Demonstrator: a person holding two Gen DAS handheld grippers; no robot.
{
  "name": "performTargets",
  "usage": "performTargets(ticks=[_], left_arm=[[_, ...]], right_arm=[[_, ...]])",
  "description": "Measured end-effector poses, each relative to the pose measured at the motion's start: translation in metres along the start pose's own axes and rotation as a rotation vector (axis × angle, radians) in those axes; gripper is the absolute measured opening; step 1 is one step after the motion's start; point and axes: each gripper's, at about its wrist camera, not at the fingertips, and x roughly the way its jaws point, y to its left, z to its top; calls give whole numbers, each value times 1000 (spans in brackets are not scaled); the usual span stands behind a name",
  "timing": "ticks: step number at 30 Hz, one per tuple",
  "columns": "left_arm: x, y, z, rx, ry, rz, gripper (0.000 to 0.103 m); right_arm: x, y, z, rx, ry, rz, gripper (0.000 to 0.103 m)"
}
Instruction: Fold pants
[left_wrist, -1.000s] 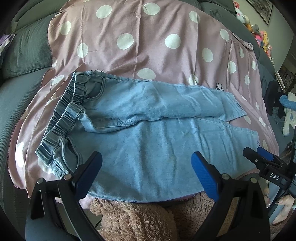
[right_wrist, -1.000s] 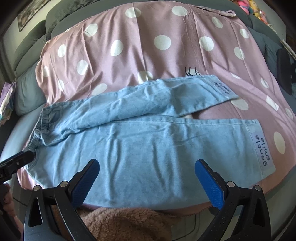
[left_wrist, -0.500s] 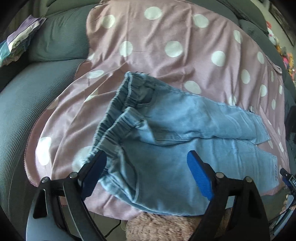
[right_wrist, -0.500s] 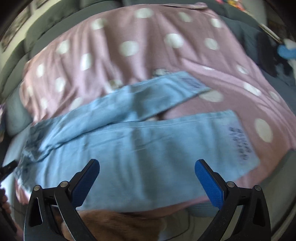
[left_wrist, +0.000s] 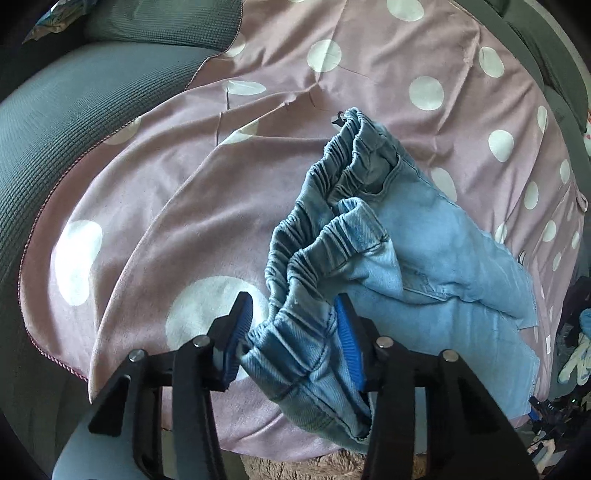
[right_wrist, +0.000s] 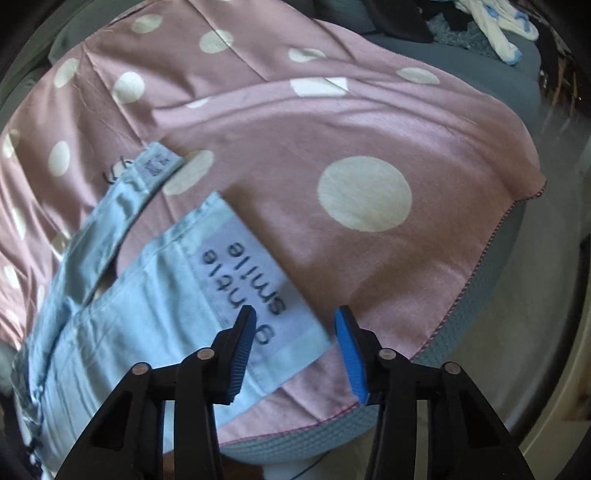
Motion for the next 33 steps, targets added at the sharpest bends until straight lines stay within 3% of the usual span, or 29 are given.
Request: performTargets(ticks=[4, 11, 14, 20, 23, 26, 28, 29, 33], left_arm=[[10, 9, -3, -45, 38, 0, 46], [8, 11, -3, -58, 36, -13, 43], [9, 7, -1, -39, 19, -13, 35], [-7, -9, 14, 5, -36, 2, 29], [-21, -6, 11, 16, -59, -13, 29], [-9, 7, -9, 6, 23, -6, 29], [1, 15, -25, 9, 57, 9, 29], [0, 17, -29, 11, 38, -2, 29], [0, 13, -27, 15, 44, 27, 30]], right_arm=[[-1, -3, -5, 18, -2, 41, 41], [-3, -14, -9, 82, 5, 117, 33], [-2, -14, -7, 91, -9, 123, 14], [-19, 14, 35, 64, -86, 184, 8], [-58, 46, 57, -39, -221, 162, 8], [-80, 55, 62, -67, -290, 151, 7], [-68, 51, 55, -80, -281, 113, 6], [-58, 48, 50, -81, -261, 80, 6], [-6, 27, 30, -55, -125, -27, 6]])
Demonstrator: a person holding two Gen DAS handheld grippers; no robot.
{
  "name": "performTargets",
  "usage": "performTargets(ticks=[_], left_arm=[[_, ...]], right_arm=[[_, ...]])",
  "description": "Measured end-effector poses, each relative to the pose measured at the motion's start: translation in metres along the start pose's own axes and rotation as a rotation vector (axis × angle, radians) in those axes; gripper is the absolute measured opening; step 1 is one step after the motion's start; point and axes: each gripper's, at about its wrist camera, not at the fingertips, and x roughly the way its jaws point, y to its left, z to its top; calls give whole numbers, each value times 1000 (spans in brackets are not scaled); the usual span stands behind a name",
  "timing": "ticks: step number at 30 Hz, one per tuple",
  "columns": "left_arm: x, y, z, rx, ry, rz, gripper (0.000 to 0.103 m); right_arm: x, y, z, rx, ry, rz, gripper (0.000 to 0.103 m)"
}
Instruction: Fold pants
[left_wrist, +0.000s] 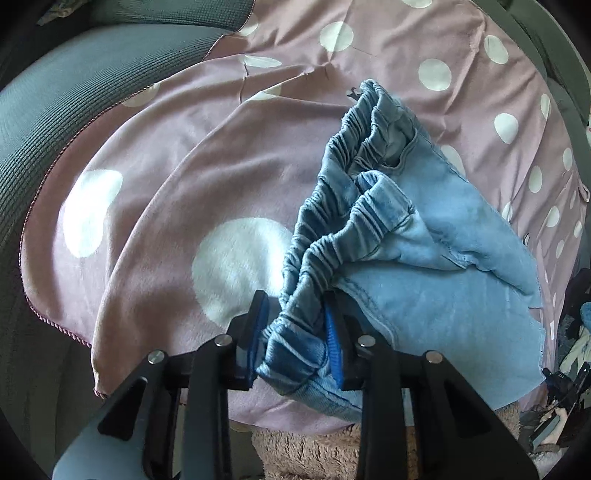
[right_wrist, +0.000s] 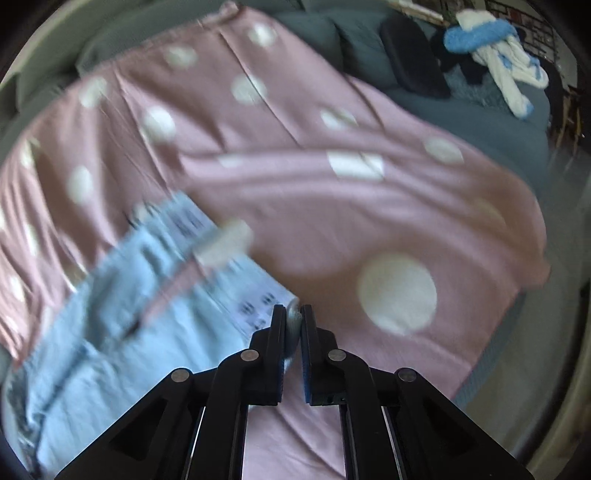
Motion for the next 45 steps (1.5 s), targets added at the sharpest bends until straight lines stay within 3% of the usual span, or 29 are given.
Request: performTargets(ticks=[5, 11, 14, 18, 22, 24, 27, 30, 31, 34, 37, 40, 42, 43, 45], left_arm=[[0, -1, -1, 10, -4, 24, 30], [-2, -1, -4, 7, 2, 29, 30], [-2, 0, -6, 10, 2, 33, 32], [-1, 3, -3, -5, 15, 22, 33], [1, -2, 0, 19, 21, 51, 35], [2, -2, 0, 21, 21, 59, 35], [1, 0, 1, 4, 25, 48, 36], [-6, -2, 2, -1, 34, 69, 51], [-9, -2, 1, -6, 35, 82, 56], [-22, -4, -1, -8, 29, 51, 54], [-39, -7, -1, -7, 5, 40, 54], [-51, -10, 0, -5, -35, -42, 52], [-46, -11, 2, 10, -41, 16, 43], [-40, -11, 3, 12, -27, 73, 25], [-25, -4, 1, -6, 9, 104, 23]], right_arm=[[4, -13, -4, 52, 15, 41, 6], [-23, 10, 25, 9, -80, 98, 6], [-31, 24, 27, -43, -119, 54, 6], [-18, 5, 4, -27, -72, -7, 5], [6, -26, -16, 53, 24, 10, 5], [6, -26, -19, 48, 11, 13, 5], [7, -20, -15, 24, -3, -67, 5], [12, -12, -15, -48, -19, -298, 5], [11, -13, -16, -49, -21, -276, 5], [1, -22, -18, -19, -21, -177, 5], [-16, -29, -15, 18, -41, -166, 5], [-35, -33, -12, 48, -66, -110, 6], [-38, -30, -11, 43, -57, -59, 7], [-36, -27, -13, 37, -44, -34, 7], [-28, -20, -18, 19, -8, -3, 7]])
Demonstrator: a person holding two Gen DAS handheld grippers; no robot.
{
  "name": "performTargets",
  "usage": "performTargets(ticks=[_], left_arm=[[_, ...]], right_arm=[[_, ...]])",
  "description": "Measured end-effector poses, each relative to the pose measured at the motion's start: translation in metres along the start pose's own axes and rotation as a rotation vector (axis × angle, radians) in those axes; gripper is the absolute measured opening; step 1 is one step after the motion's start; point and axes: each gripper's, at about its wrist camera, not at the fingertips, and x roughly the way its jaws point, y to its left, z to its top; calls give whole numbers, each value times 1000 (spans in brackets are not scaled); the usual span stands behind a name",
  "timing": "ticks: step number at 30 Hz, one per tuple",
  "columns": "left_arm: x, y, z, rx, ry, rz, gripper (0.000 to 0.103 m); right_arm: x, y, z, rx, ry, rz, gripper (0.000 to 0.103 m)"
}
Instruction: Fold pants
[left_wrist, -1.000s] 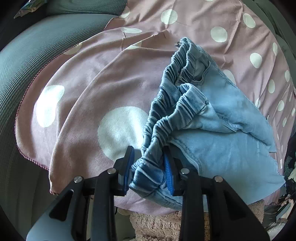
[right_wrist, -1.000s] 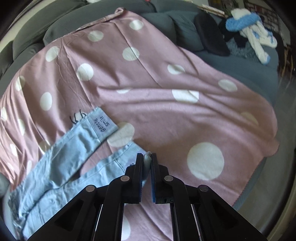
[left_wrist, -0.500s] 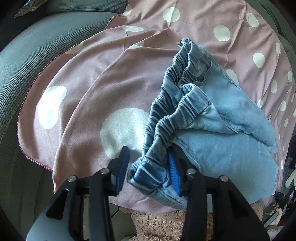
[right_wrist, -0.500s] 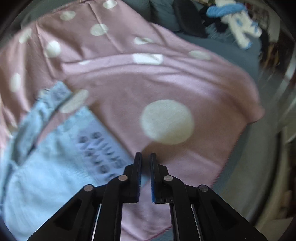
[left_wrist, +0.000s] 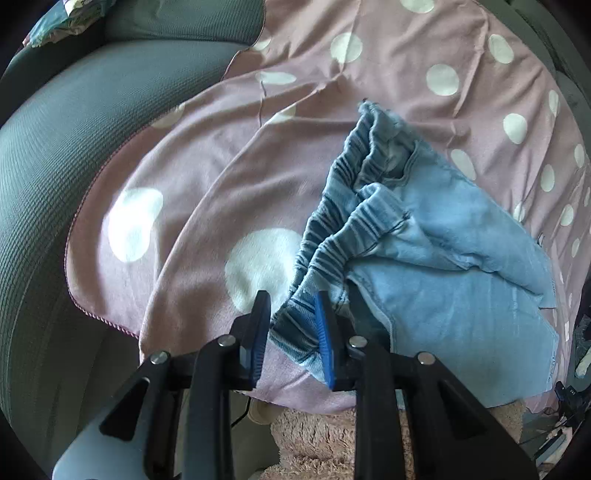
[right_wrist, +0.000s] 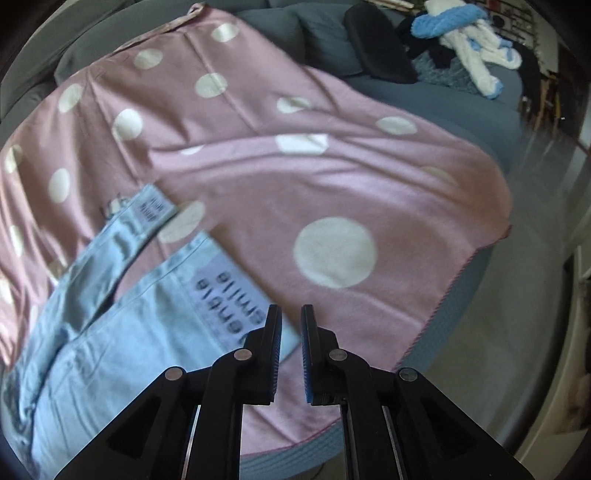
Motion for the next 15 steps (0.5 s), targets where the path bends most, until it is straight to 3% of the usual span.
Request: performTargets(ticks=[5, 8, 12, 13, 15], left_arm=[[15, 13, 0, -18, 18, -5, 30], [20, 22, 3, -65, 38, -18, 38], [1, 12, 6, -67, 30, 8, 35], [-8, 7, 8, -66, 16, 7, 39], [-29, -5, 16, -65, -37, -14, 65]], right_arm=[[23, 11, -16, -30, 73, -17, 6], [23, 13, -16, -21, 68, -15, 6], [22, 16, -8, 0, 94, -41, 7], [20, 20, -5, 5, 105, -51, 7], [11, 30, 5, -3, 99, -32, 8]])
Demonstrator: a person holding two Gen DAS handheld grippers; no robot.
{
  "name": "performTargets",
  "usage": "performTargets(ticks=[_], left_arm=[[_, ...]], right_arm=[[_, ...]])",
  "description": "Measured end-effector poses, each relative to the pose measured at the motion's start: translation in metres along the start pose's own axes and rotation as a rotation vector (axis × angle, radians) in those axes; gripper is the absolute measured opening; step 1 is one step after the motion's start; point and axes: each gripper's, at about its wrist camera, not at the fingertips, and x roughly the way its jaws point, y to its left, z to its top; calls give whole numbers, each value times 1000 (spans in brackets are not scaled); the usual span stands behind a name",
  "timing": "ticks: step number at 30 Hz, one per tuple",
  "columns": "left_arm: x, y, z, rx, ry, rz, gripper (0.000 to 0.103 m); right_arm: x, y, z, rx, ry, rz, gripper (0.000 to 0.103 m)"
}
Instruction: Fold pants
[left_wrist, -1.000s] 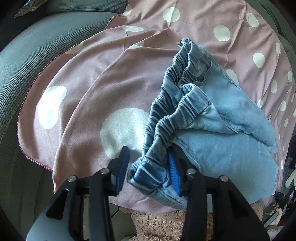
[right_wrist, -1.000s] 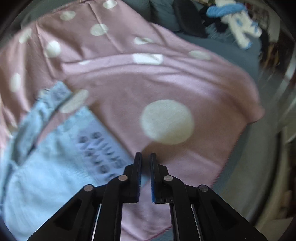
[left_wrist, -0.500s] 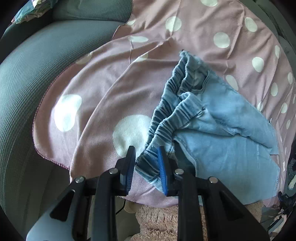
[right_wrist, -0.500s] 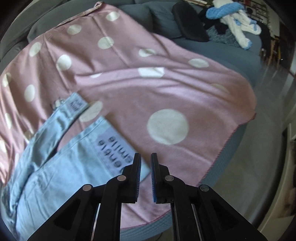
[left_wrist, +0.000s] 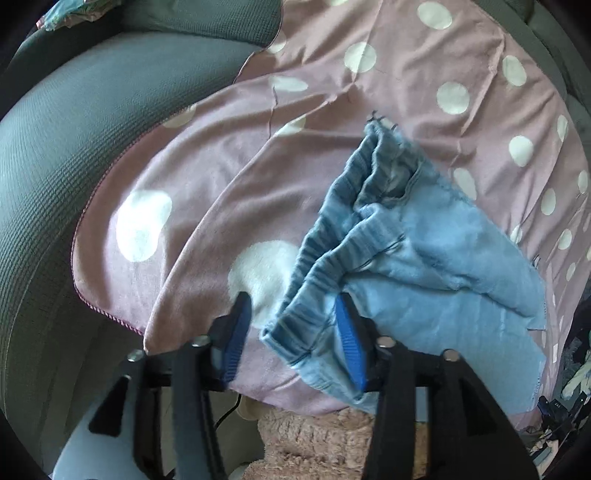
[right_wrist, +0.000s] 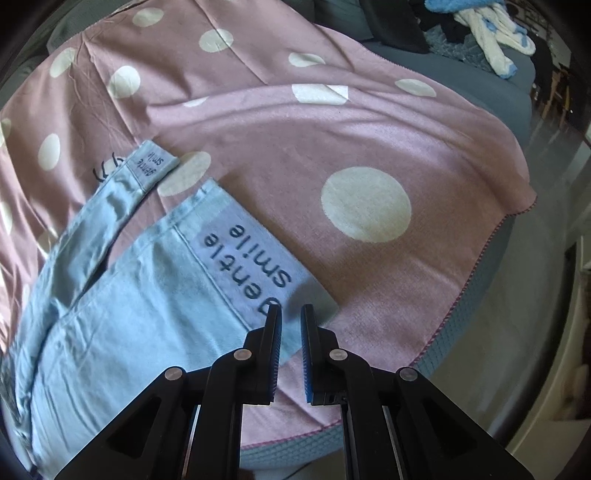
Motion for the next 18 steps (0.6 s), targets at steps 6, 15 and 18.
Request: performTargets(ticks=[6, 15, 18], left_arm=[[-37, -66, 14, 95, -125, -205, 93], [64, -142, -11, 160, 96, -259, 63], [92, -140, -22, 159, 175, -203, 47]], right_arm=[[-35, 67, 44, -41, -53, 242, 67], [29, 243, 96, -171, 130, 324, 67], [72, 284, 99, -169, 199, 257, 67]])
